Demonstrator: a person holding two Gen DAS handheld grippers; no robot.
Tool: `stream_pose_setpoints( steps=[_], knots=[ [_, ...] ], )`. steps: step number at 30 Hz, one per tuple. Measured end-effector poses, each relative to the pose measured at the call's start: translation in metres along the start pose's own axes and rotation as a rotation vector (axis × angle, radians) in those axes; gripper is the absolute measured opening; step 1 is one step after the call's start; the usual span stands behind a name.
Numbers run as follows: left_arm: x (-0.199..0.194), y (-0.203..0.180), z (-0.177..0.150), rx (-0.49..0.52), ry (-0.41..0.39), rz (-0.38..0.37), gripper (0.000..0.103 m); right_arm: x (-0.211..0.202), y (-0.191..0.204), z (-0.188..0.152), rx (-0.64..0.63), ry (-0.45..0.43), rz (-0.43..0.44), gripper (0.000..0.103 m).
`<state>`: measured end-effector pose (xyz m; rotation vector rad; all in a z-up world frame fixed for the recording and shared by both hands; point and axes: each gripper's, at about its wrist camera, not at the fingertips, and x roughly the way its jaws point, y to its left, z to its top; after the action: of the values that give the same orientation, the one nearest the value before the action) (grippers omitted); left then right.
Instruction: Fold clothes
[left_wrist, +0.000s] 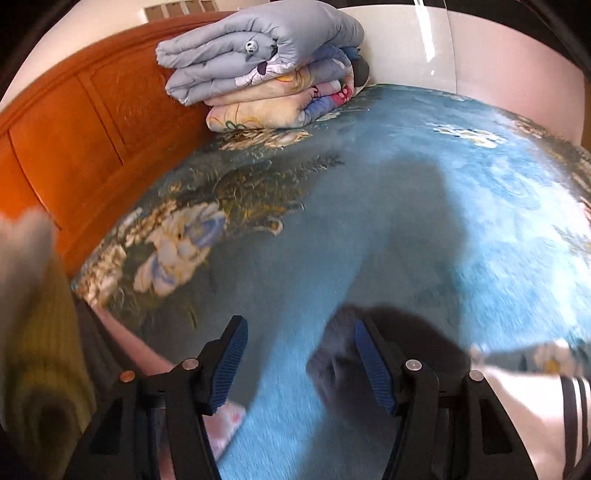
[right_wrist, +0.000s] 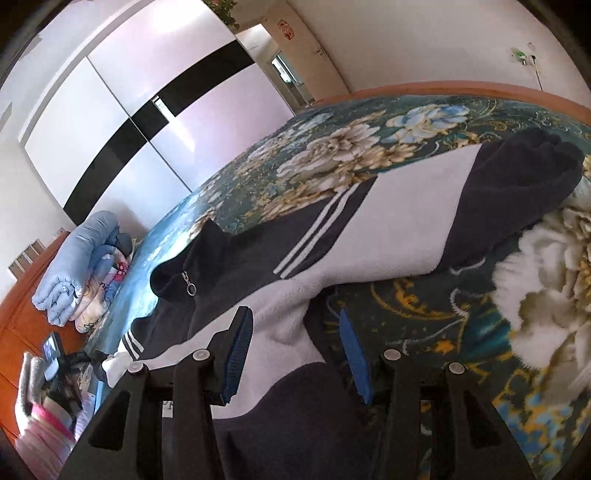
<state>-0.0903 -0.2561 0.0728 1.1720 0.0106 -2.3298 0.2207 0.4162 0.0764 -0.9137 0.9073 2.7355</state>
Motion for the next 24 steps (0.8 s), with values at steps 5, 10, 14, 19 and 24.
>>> stream_pose_setpoints(
  steps=[5,10,14,19,24],
  knots=[
    [-0.016,0.006,-0.009,-0.062,0.028,-0.137,0.065,0.0,-0.001,-0.002,0.0,-0.002,0.005,0.05],
    [-0.014,0.015,-0.038,-0.145,0.131,-0.261,0.065,-0.009,0.006,-0.001,-0.013,-0.028,0.02,0.05],
    [0.001,0.009,-0.05,-0.199,0.176,-0.321,0.063,-0.009,0.012,-0.003,-0.039,-0.02,0.033,0.05],
    [0.007,0.001,-0.05,-0.234,0.203,-0.376,0.028,-0.007,0.01,-0.007,-0.031,-0.003,0.03,0.05],
    [-0.016,-0.001,-0.034,-0.196,0.121,-0.324,0.005,-0.004,0.01,-0.007,-0.021,0.005,0.037,0.05]
  ],
)
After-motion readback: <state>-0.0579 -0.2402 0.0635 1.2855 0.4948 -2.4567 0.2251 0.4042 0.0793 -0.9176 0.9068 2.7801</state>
